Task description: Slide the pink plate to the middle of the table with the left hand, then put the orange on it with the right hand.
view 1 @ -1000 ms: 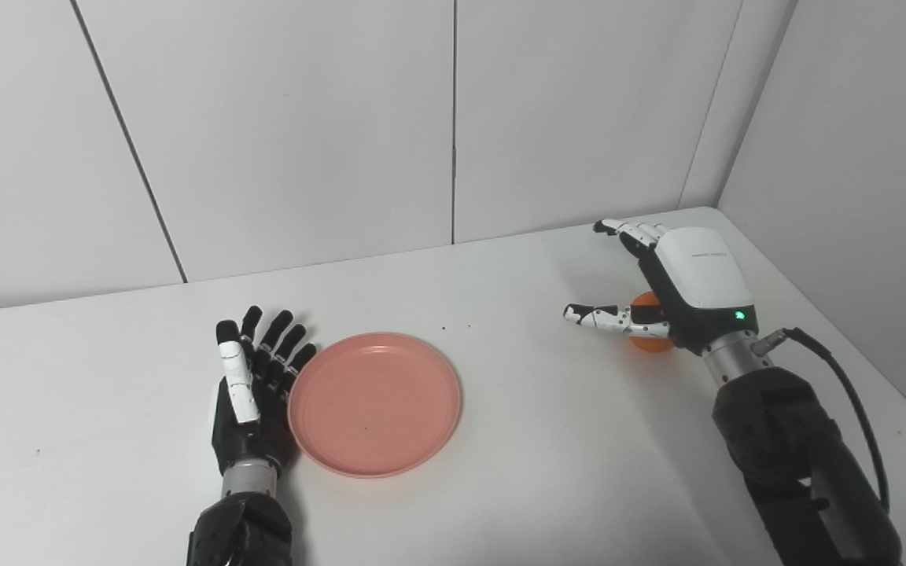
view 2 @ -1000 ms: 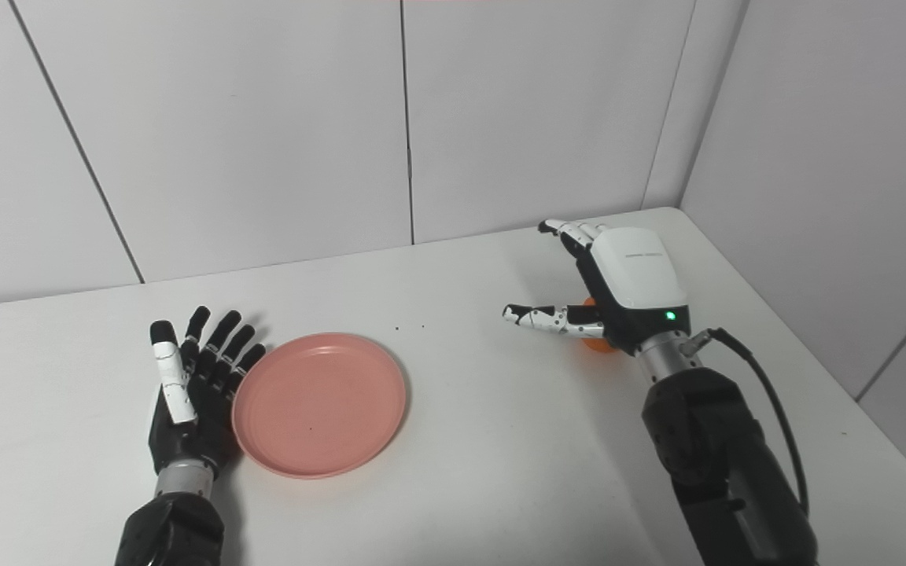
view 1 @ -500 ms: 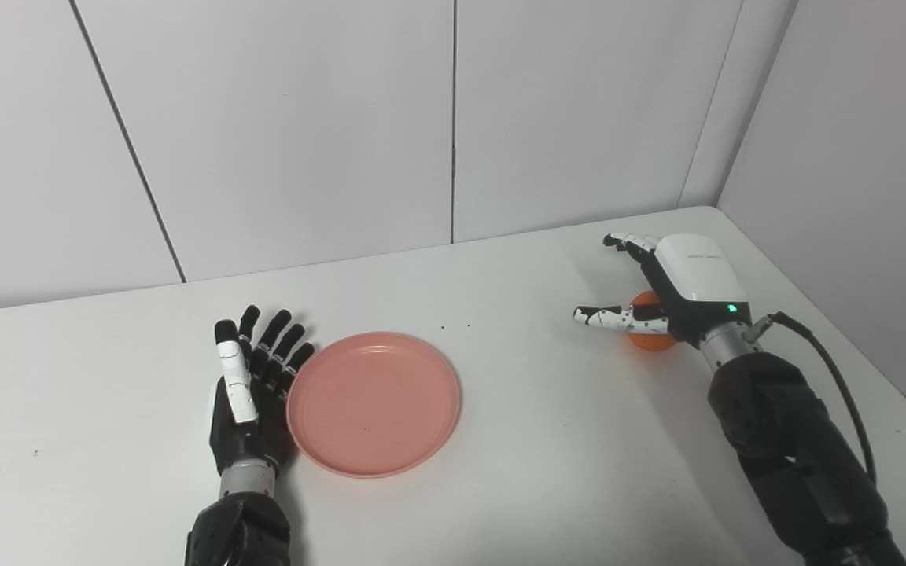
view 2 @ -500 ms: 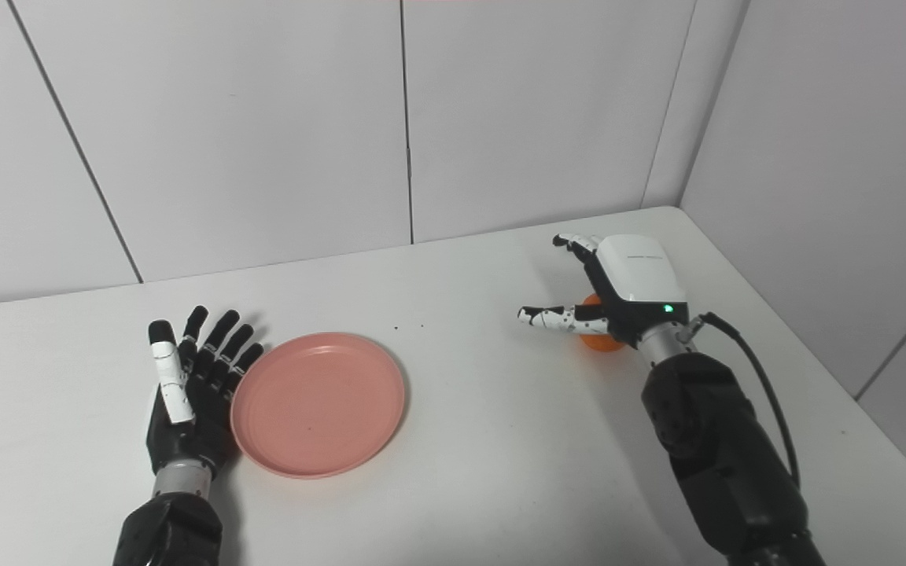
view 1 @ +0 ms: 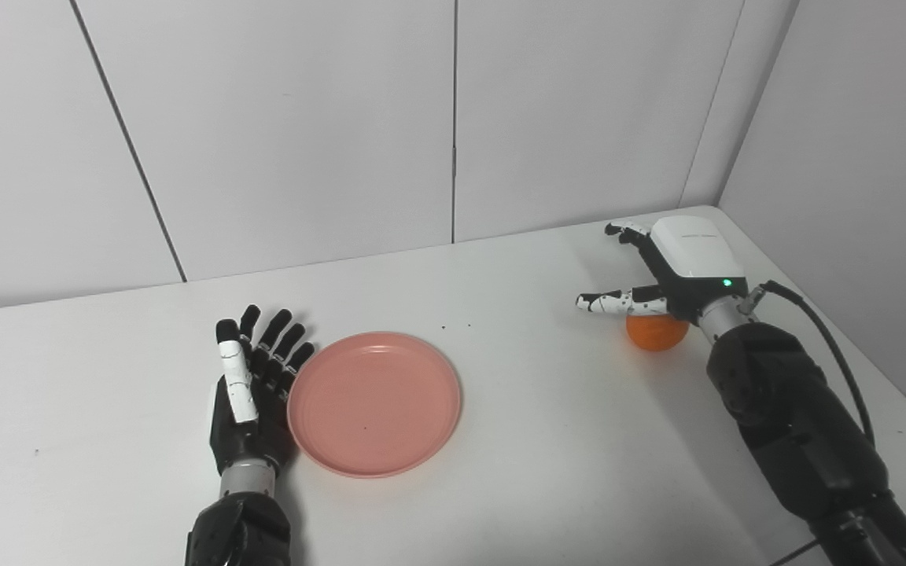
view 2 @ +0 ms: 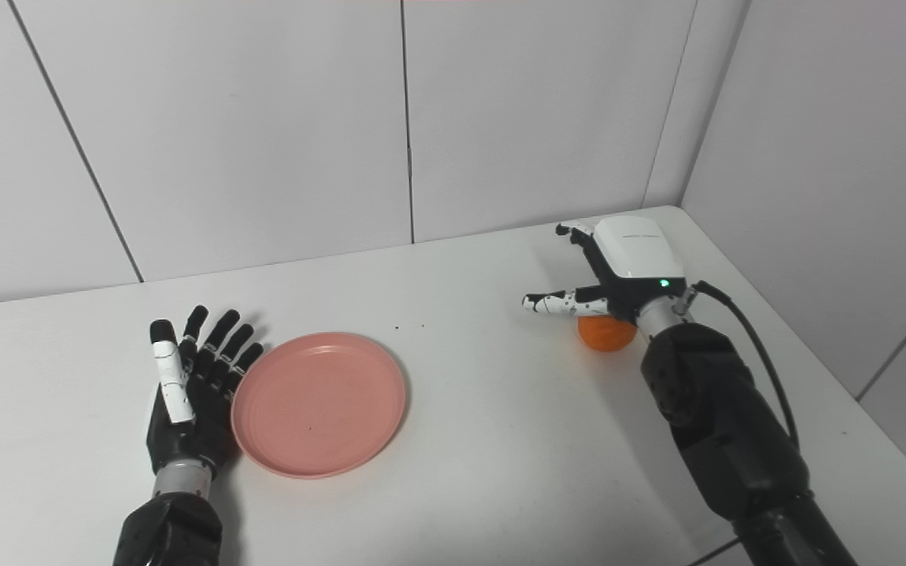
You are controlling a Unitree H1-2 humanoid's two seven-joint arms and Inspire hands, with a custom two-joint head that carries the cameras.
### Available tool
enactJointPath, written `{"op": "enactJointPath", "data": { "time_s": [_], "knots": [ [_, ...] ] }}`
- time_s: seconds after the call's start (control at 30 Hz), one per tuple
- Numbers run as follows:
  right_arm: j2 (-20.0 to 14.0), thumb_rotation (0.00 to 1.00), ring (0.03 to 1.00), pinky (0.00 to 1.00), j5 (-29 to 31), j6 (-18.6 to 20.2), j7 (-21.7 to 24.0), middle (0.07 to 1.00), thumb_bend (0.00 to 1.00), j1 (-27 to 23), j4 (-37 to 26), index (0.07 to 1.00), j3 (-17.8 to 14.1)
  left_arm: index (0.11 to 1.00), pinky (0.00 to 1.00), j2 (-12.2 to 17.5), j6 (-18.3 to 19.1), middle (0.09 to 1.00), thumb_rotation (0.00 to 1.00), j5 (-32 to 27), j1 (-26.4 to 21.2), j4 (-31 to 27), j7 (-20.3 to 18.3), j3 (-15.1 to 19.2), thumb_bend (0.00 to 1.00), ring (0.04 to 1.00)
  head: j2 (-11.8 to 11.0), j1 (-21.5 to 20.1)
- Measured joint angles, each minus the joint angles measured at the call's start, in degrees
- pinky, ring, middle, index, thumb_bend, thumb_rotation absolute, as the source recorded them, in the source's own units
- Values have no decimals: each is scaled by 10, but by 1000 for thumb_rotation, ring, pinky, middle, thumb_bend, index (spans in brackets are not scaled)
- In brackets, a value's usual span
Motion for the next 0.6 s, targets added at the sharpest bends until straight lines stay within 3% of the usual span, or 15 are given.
{"op": "enactJointPath", "data": {
  "time_s": [0.17,0.3,0.6],
  "knots": [
    [0,745,742,693,0,9,-1,773,870,-1,22,796,3,932,806,0,0,852,853,0,0,-1,0,-1,845,841,2,2],
    [0,735,728,654,4,15,-2,762,874,-1,38,789,8,922,800,0,1,842,841,0,0,-1,0,0,844,833,3,1],
    [0,754,763,680,9,22,-7,788,885,0,70,790,15,925,796,0,2,842,848,0,0,-2,0,0,852,831,4,3]
  ]
}}
